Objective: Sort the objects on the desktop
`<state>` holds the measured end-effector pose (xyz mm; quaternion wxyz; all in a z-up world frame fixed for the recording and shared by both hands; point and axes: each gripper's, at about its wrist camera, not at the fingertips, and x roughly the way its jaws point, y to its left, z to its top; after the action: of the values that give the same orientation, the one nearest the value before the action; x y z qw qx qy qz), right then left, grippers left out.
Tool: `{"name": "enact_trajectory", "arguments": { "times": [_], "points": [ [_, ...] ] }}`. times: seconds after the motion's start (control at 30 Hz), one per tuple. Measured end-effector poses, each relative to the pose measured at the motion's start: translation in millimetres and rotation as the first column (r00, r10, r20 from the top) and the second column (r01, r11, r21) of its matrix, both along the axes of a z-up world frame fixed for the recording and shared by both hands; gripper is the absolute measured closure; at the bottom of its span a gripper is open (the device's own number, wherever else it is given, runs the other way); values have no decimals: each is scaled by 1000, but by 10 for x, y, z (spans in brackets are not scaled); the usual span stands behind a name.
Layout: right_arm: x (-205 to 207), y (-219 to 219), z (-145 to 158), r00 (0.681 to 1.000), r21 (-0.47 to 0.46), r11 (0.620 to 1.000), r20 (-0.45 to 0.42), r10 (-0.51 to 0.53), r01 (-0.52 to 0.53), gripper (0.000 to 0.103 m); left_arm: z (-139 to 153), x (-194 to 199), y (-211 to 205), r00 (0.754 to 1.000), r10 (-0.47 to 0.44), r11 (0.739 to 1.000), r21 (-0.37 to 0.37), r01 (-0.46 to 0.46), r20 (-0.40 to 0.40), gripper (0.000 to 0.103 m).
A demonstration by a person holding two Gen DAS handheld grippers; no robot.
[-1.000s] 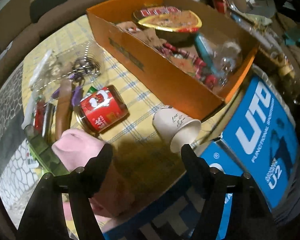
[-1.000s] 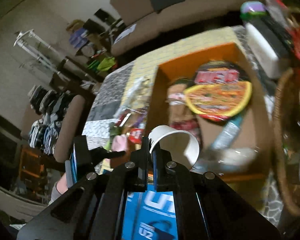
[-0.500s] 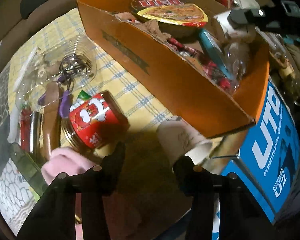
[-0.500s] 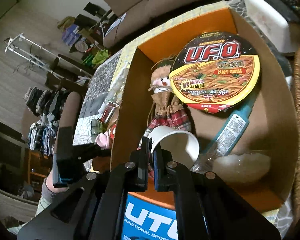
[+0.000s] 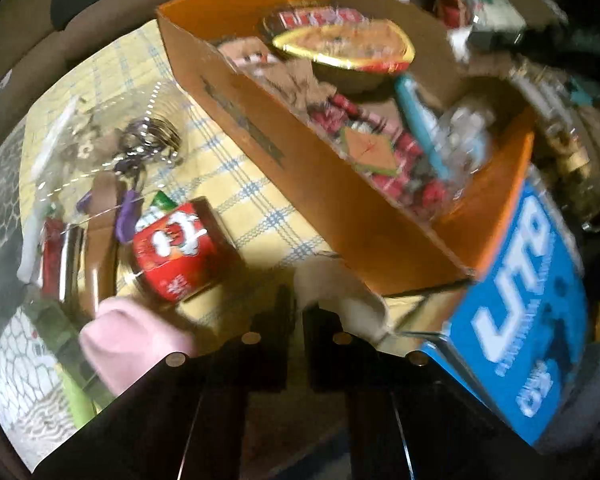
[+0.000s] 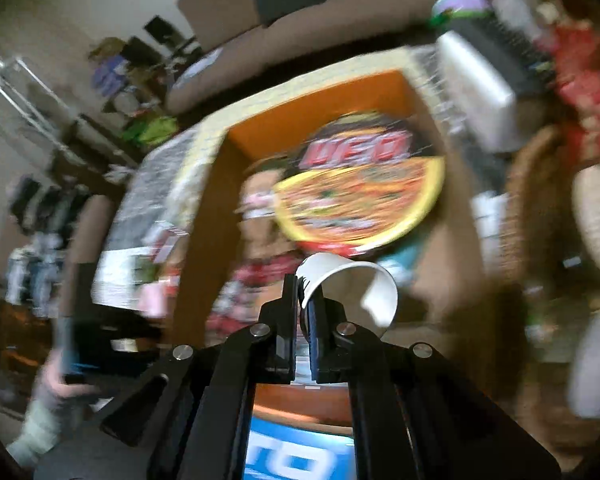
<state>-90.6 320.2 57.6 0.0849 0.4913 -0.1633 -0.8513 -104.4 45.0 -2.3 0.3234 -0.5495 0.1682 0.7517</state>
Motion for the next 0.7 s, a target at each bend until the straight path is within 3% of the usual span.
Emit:
{"name": "enact_trajectory", "arguments": {
  "times": [0.13,0.17,0.2,0.27,0.43,0.53,0.6,0.67,0.7],
  "points": [
    [-77,48,-158,999,92,996,46,-28,24,95,351,112,-21,1000,5,999,33,-4,-28,98],
    [-110,41,-191,998,113,993,64,-26,19,88,470,149,-1,999,1,999,45,1,-34,98],
    [-116,30,-199,997,144,989,68,-32,22,75,554,111,7,999,-4,999,54,6,-40,98],
    [-79,44,-166,997,187,982,54,-51,40,63,738,110,126,999,-11,996,83,14,-36,98],
    [147,228,111,996,90,992,-29,-81,83,58,1049,29,634,999,-49,988,143,52,-25,98],
    [330,272,242,996,40,997,-51,-66,68,55,1150,-5,889,995,-63,993,93,69,-75,97],
    [450,231,325,998,15,1000,-66,-21,22,52,1165,4,897,994,-68,996,58,73,-82,89],
    [565,117,397,996,19,999,-75,47,-45,51,1075,-13,709,996,-23,1000,13,24,-82,69],
    [608,63,429,994,27,997,-82,73,-71,51,1001,-24,591,996,8,1000,-22,-10,-90,66]
  ]
}}
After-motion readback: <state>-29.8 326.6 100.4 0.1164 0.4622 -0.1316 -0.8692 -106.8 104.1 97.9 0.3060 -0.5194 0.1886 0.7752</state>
